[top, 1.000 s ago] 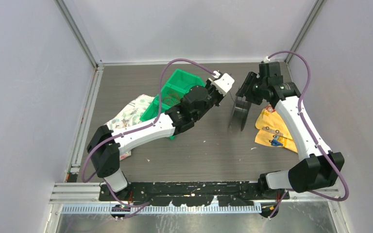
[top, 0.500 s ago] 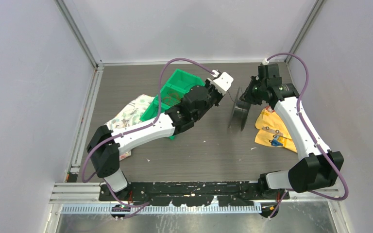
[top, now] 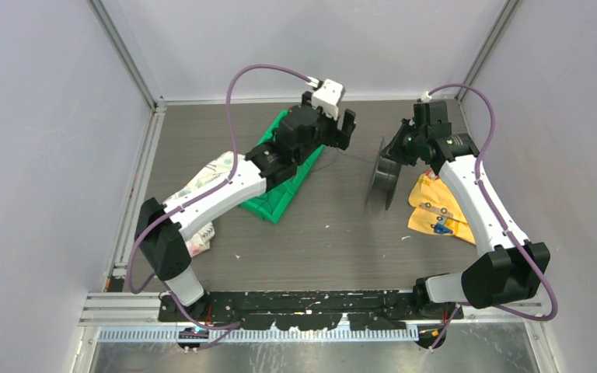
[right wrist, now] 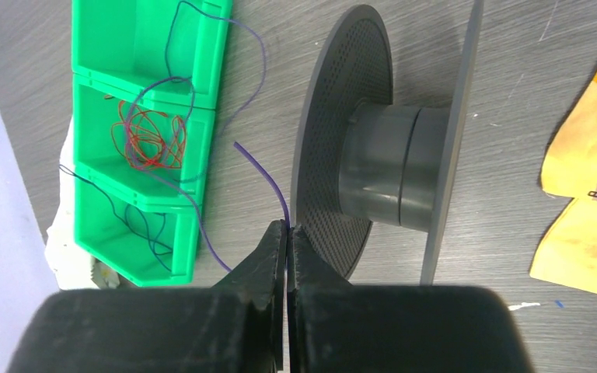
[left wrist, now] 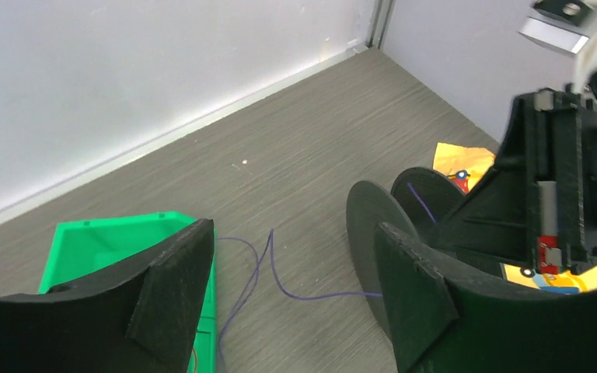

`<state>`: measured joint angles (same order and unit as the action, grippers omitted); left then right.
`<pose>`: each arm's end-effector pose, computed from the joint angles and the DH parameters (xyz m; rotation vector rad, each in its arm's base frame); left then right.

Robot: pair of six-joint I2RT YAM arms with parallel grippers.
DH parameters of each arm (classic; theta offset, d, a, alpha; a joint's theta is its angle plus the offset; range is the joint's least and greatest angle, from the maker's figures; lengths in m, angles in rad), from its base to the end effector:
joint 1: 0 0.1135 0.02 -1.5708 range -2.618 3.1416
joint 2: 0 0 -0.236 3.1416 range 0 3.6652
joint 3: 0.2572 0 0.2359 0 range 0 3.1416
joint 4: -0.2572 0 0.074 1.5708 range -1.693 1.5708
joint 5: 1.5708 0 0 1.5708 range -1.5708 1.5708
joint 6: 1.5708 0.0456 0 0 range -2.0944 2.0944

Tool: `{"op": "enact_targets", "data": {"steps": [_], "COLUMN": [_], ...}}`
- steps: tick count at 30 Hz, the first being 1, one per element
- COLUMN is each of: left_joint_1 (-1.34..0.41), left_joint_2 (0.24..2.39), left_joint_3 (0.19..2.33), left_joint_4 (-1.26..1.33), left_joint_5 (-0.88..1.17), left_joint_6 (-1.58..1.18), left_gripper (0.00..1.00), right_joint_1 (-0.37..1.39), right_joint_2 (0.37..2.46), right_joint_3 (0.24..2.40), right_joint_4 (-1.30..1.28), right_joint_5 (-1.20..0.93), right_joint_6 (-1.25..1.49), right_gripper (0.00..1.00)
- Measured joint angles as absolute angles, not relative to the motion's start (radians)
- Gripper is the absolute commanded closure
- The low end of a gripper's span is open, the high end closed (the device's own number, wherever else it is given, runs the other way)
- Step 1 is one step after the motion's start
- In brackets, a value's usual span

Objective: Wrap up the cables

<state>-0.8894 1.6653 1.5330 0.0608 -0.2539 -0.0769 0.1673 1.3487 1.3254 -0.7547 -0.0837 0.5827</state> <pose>0.2572 -0.2989 0.3694 0.4734 1.5980 -0.5287 0.2780 0.0508 0.3145 0.4525 2.3505 0.4602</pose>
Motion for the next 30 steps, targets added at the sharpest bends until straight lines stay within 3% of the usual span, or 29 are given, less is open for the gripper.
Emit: {"op": "enact_targets", "data": {"steps": [13,22,30], "left_joint_1": [-0.764,-0.744,-0.744], "left_joint_2": [1.659,1.697,1.732], "left_joint_3": [1.642,1.518,1.505], "left_joint_4": [-0.224,-0.120,-0.101], "left_joint_5": [0.097,0.334,0.350], "left_joint_6": [-0.569,-1.013,-1.183], "left_gripper": [0.25,0.25,0.22], "right_joint_1": [0.167,0.167,0.167], "right_joint_2": [1.341,1.333,1.306], "right_joint_3": [1.322,1.313,1.308], "right_joint_4": [-0.688,-0.673,-0.672], "right_joint_5": [-0.121,-0.120,-0.116], "right_joint_6": [0.639,0.651,0.653], "right_gripper": [0.99,0.99,1.00]}}
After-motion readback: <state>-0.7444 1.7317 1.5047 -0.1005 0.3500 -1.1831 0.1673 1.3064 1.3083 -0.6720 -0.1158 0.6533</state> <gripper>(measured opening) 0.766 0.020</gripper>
